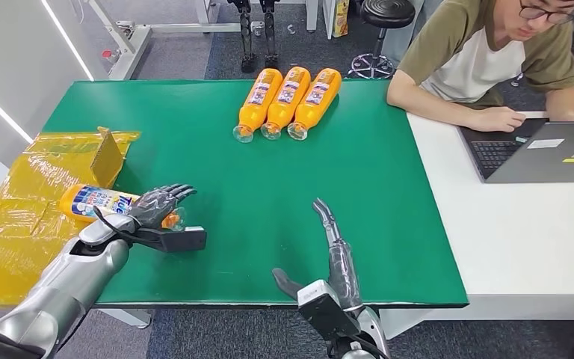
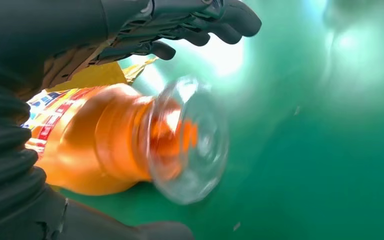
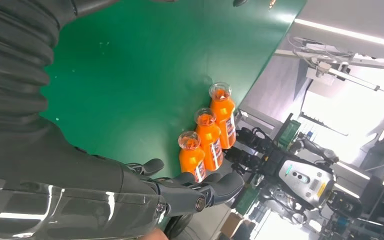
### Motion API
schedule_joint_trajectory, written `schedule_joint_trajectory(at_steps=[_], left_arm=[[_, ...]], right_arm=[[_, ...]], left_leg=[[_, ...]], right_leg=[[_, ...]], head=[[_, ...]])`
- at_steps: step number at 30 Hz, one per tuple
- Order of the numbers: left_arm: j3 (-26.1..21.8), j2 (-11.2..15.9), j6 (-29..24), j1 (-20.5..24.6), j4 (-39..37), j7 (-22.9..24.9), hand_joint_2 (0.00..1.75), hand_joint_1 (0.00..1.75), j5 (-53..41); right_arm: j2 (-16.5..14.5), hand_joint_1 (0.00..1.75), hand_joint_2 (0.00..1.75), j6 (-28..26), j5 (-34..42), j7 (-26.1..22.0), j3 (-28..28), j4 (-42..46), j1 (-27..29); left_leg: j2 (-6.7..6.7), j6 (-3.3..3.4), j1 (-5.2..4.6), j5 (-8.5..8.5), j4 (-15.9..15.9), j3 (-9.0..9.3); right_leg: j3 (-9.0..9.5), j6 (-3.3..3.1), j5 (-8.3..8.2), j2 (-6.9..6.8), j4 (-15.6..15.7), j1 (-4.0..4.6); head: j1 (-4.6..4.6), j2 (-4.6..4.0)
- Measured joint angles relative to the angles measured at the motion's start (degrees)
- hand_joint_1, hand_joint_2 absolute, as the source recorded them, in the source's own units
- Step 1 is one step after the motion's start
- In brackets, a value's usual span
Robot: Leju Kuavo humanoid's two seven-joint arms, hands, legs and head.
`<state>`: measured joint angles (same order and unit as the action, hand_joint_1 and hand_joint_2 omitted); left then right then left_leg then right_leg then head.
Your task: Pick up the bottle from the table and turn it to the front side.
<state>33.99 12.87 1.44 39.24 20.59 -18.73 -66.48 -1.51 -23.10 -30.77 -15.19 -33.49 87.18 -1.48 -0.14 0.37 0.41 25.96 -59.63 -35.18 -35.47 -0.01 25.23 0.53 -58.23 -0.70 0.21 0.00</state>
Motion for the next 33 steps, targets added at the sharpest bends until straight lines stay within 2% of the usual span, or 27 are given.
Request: schedule_joint_trajectory(at_steps=[5,7,14,17,22,23,24,25,27,28,33], left_arm=[[-3.49,-0.28,-8.27,-1.62,0.96,-4.72,1.75,0.0,9.36],[-5.93,-0.58,-9.28,-2.13,2.13,-7.76,1.75,0.0,14.24],[-12.58,-1.66,2.29,-3.56,9.22,-18.17,1.75,0.0,32.56],[-13.57,-1.99,4.35,-4.45,12.59,-19.21,1.75,0.0,36.73],[-13.63,-2.03,4.51,-4.58,13.0,-19.25,1.75,0.0,37.12],[-13.77,-2.18,4.67,-5.23,14.92,-19.63,1.75,0.0,38.72],[-13.78,-2.65,1.79,-6.38,18.77,-19.06,1.75,0.0,38.59],[-13.53,-3.92,-3.43,-8.17,24.25,-18.03,1.75,0.0,39.24],[-12.73,-7.2,-15.26,-11.85,34.39,-15.73,1.75,0.0,40.33],[-12.31,-8.93,-18.75,-13.35,37.23,-15.45,1.75,0.0,42.61],[-10.83,-13.84,-25.34,-18.62,44.77,-16.25,1.75,0.0,48.37]], right_arm=[[0.0,0.0,1.75,0.04,0.01,-0.08,0.45,-0.27,-0.09],[0.0,0.0,1.75,0.13,0.48,-0.35,0.62,-0.28,-0.08],[0.08,0.0,1.75,-0.17,2.83,-1.81,1.04,-0.28,0.27],[0.16,0.0,1.75,-0.43,2.82,-1.9,1.07,-0.21,0.57],[0.17,0.0,1.75,-0.46,2.82,-1.91,1.08,-0.19,0.61],[0.2,0.0,1.75,-0.62,2.97,-1.99,1.11,-0.05,0.76],[0.22,0.0,1.75,-1.26,3.48,-2.51,1.27,0.4,1.07],[0.24,0.0,1.75,-2.44,4.01,-3.52,1.5,1.48,1.73],[0.26,0.0,1.75,-5.1,5.08,-5.92,1.94,3.95,3.18],[0.26,0.0,1.75,-6.09,5.33,-6.89,2.03,5.02,3.83],[0.26,0.0,1.75,-8.13,7.72,-10.06,2.04,7.13,5.15]], left_leg=[[0.0,0.0,0.0,0.0,0.0,0.0],[0.0,0.0,0.0,0.0,0.0,0.0],[0.0,0.0,0.0,0.0,-0.01,0.0],[0.0,0.0,0.0,0.0,-0.01,0.0],[0.0,0.0,0.0,0.0,-0.01,0.0],[0.0,0.0,-0.01,0.0,-0.01,0.0],[-0.01,0.0,-0.01,0.0,-0.01,0.0],[-0.03,0.01,-0.04,0.01,-0.01,-0.01],[-0.07,0.02,-0.11,0.02,-0.01,-0.01],[-0.07,0.03,-0.15,0.04,-0.01,-0.01],[-0.05,0.09,-0.17,0.08,-0.01,-0.02]], right_leg=[[-0.01,0.0,0.0,0.01,0.0,0.0],[-0.01,0.0,0.0,0.0,0.0,0.0],[-0.01,0.0,0.0,0.0,0.01,-0.01],[-0.01,0.0,0.0,0.0,0.01,-0.02],[-0.01,0.0,0.0,0.0,0.01,-0.02],[-0.01,0.0,0.0,0.0,0.01,-0.01],[-0.01,0.0,0.0,-0.01,0.02,-0.01],[-0.01,0.01,0.0,-0.03,0.03,-0.02],[0.01,0.01,0.01,-0.07,0.05,-0.02],[0.02,0.02,0.01,-0.07,0.06,-0.03],[0.02,0.04,0.03,-0.05,0.11,-0.04]], head=[[-0.01,0.0],[0.0,0.0],[0.01,0.0],[0.0,0.0],[0.0,0.0],[-0.01,0.0],[0.0,0.0],[0.0,0.0],[0.01,0.0],[0.01,0.0],[0.01,0.0]])
